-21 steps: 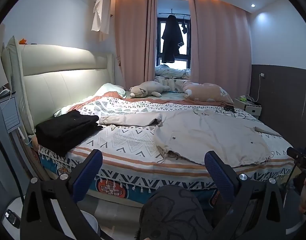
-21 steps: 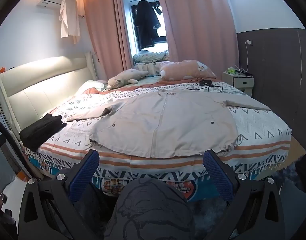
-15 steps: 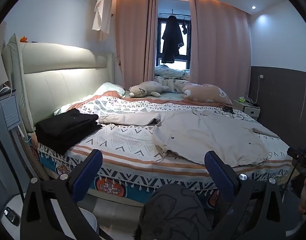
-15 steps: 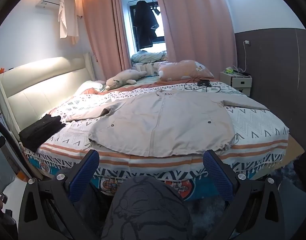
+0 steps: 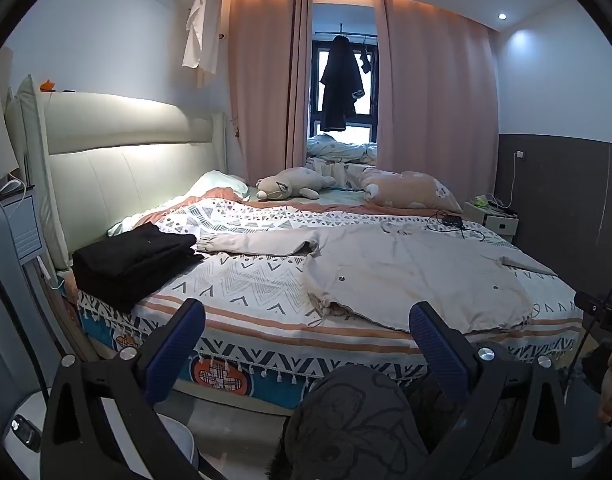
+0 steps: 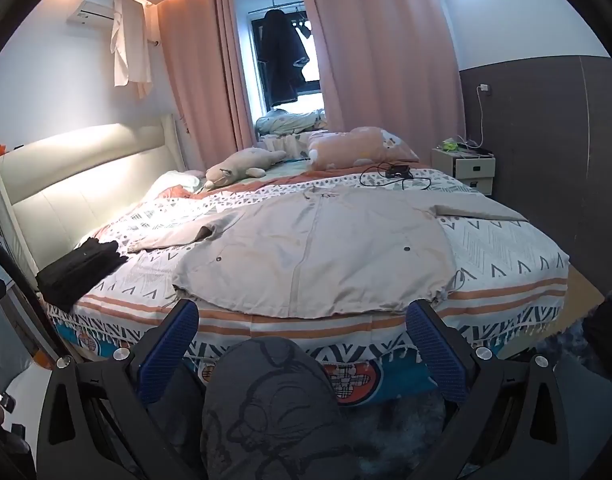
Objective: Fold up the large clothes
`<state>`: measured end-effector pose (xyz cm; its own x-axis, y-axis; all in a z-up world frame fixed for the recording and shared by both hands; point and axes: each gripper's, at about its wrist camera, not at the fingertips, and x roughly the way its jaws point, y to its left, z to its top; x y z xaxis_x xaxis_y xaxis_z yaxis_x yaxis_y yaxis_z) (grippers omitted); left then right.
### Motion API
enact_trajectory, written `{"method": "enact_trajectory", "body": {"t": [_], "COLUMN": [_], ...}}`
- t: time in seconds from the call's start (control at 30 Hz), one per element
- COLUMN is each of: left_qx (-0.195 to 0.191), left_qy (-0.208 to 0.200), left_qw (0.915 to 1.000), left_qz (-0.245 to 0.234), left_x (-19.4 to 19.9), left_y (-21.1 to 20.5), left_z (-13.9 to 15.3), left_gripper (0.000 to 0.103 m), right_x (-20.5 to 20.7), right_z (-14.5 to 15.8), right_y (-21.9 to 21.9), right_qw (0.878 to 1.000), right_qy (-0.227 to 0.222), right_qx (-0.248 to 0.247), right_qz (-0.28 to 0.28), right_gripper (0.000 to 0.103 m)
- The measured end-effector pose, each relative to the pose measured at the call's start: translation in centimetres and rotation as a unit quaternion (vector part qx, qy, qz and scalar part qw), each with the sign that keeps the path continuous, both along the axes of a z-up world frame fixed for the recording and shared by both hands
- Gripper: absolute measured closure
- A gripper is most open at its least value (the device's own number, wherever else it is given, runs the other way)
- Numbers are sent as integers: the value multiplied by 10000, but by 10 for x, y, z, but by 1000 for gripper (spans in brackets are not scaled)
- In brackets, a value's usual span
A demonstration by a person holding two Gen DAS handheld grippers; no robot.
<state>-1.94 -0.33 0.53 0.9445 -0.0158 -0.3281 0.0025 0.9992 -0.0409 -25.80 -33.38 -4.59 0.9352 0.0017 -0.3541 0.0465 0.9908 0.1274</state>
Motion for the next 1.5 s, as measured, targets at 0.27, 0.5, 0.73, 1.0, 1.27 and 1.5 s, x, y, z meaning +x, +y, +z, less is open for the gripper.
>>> {"method": "enact_trajectory", "body": {"t": [0.27,0.5,0.73,1.0,1.27,1.5], "left_qx": [65,77,42,56,56,53], "left_qy": [6,-11,-21,-54,-70,-68], "left_qw": [10000,10000,10000,10000,10000,10000], "left_qz": [-51,-37,-16,-48,-37,-40], "left_x": [0,-2,-4,-8,-10,-11], "left_y": [-5,-4,-1,-1,-5,-5], "left_z": [-4,-3,-1,0,2,1], "left_gripper": [0,0,0,0,0,0], "right_x": [3,4,2,0,-3,-4], "right_z": [-2,-4,-4,-4,-2,-2], "right_y": [1,-2,2,3,4,5], "right_qw": [10000,9999,10000,10000,10000,10000], "right_qy": [86,94,83,79,45,30], "right_qx": [19,33,-6,3,0,10], "right_qz": [-12,-16,17,27,45,46], "right_gripper": [0,0,0,0,0,0]}}
